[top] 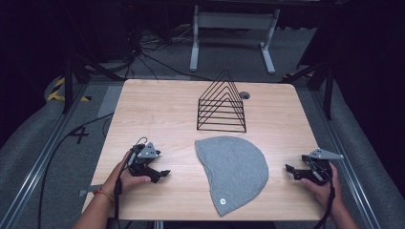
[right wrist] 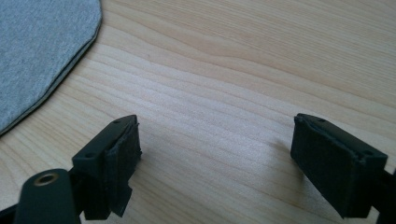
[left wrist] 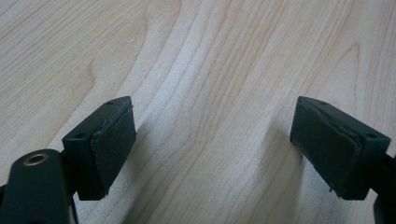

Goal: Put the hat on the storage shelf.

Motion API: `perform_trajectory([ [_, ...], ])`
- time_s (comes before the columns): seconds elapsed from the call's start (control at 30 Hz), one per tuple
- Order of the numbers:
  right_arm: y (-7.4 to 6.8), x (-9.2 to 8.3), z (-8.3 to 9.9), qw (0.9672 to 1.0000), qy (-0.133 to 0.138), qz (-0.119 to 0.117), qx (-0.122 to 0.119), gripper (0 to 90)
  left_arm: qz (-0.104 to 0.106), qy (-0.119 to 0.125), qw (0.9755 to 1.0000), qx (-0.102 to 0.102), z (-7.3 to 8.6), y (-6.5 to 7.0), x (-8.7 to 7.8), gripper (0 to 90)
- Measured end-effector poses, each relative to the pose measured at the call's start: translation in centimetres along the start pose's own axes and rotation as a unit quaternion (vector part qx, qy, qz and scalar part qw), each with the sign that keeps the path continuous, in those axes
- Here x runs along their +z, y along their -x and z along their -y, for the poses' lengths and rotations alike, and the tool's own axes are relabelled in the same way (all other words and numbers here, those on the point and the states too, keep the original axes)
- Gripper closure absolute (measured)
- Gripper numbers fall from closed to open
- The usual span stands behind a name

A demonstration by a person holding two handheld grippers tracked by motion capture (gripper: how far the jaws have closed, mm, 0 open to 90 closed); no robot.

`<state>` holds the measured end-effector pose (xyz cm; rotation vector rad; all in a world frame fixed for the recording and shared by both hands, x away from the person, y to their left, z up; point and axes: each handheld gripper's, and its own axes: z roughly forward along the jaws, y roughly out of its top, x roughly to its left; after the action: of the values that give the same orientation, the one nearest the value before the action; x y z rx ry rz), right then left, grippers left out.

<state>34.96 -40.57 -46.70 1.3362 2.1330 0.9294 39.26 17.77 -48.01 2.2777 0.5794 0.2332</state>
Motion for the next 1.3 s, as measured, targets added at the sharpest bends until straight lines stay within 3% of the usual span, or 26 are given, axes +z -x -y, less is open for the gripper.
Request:
perform_trajectory([
  [0.4, 0.0, -0.1, 0.0, 1.0000, -0.001, 0.001, -0.001, 16.9, -0.003, -0.011, 0.9999, -0.005, -0.2, 0.0, -0.2, 15.1],
  [0.47, -0.2, -0.2, 0.1, 1.0000, 0.004, 0.000, -0.006, 24.2, -0.004, -0.013, 0.9999, -0.009, -0.3, 0.0, -0.2, 18.8],
  [0.53, -0.2, -0.2, 0.1, 1.0000, 0.006, -0.001, -0.005, 25.9, 0.004, -0.013, 0.9999, -0.006, -0.4, 0.0, -0.3, 25.0],
  [0.6, -0.5, -0.4, 0.0, 0.9999, 0.007, 0.003, -0.014, 37.9, 0.020, -0.006, 0.9998, -0.003, -0.9, 0.2, -0.2, 25.5],
  [0.67, -1.2, -1.0, -0.4, 0.9995, 0.021, -0.014, -0.020, 48.0, 0.021, -0.003, 0.9997, 0.014, -1.5, 0.6, -0.1, 26.7],
  [0.7, -1.8, -1.3, -0.6, 0.9988, 0.029, -0.026, -0.031, 56.8, 0.023, 0.001, 0.9996, 0.019, -1.8, 0.7, 0.0, 28.0],
  [0.73, -2.3, -1.5, -0.8, 0.9982, 0.034, -0.036, -0.035, 60.0, 0.018, 0.000, 0.9992, 0.036, -2.2, 0.9, 0.1, 30.0],
  [0.77, -3.1, -1.8, -1.1, 0.9966, 0.041, -0.052, -0.049, 65.2, 0.016, 0.003, 0.9991, 0.040, -2.4, 1.0, 0.3, 31.6],
  [0.8, -3.7, -1.9, -1.2, 0.9955, 0.046, -0.060, -0.057, 67.9, 0.014, 0.005, 0.9985, 0.052, -2.7, 1.0, 0.3, 33.1],
  [0.9, -6.1, -2.2, -2.0, 0.9905, 0.052, -0.092, -0.088, 70.2, -0.001, 0.025, 0.9978, 0.061, -3.0, 1.0, 0.0, 36.9],
  [1.0, -8.3, -2.3, -3.0, 0.9857, 0.061, -0.119, -0.103, 67.9, -0.005, 0.051, 0.9977, 0.044, -2.7, 0.5, -1.2, 37.4],
  [1.03, -8.9, -2.2, -3.3, 0.9844, 0.063, -0.125, -0.106, 67.0, -0.006, 0.048, 0.9980, 0.040, -2.6, 0.2, -1.5, 37.3],
  [1.1, -9.7, -2.1, -3.8, 0.9824, 0.064, -0.131, -0.117, 65.3, 0.005, 0.048, 0.9987, 0.014, -2.6, -0.7, -2.6, 33.3],
  [1.2, -10.9, -1.9, -4.7, 0.9788, 0.068, -0.147, -0.126, 64.3, 0.013, 0.079, 0.9967, -0.011, -2.8, -1.8, -4.7, 32.1],
  [1.3, -11.7, -1.5, -5.4, 0.9757, 0.069, -0.159, -0.134, 66.4, -0.005, 0.065, 0.9979, 0.000, -3.6, -2.1, -5.2, 32.6],
])
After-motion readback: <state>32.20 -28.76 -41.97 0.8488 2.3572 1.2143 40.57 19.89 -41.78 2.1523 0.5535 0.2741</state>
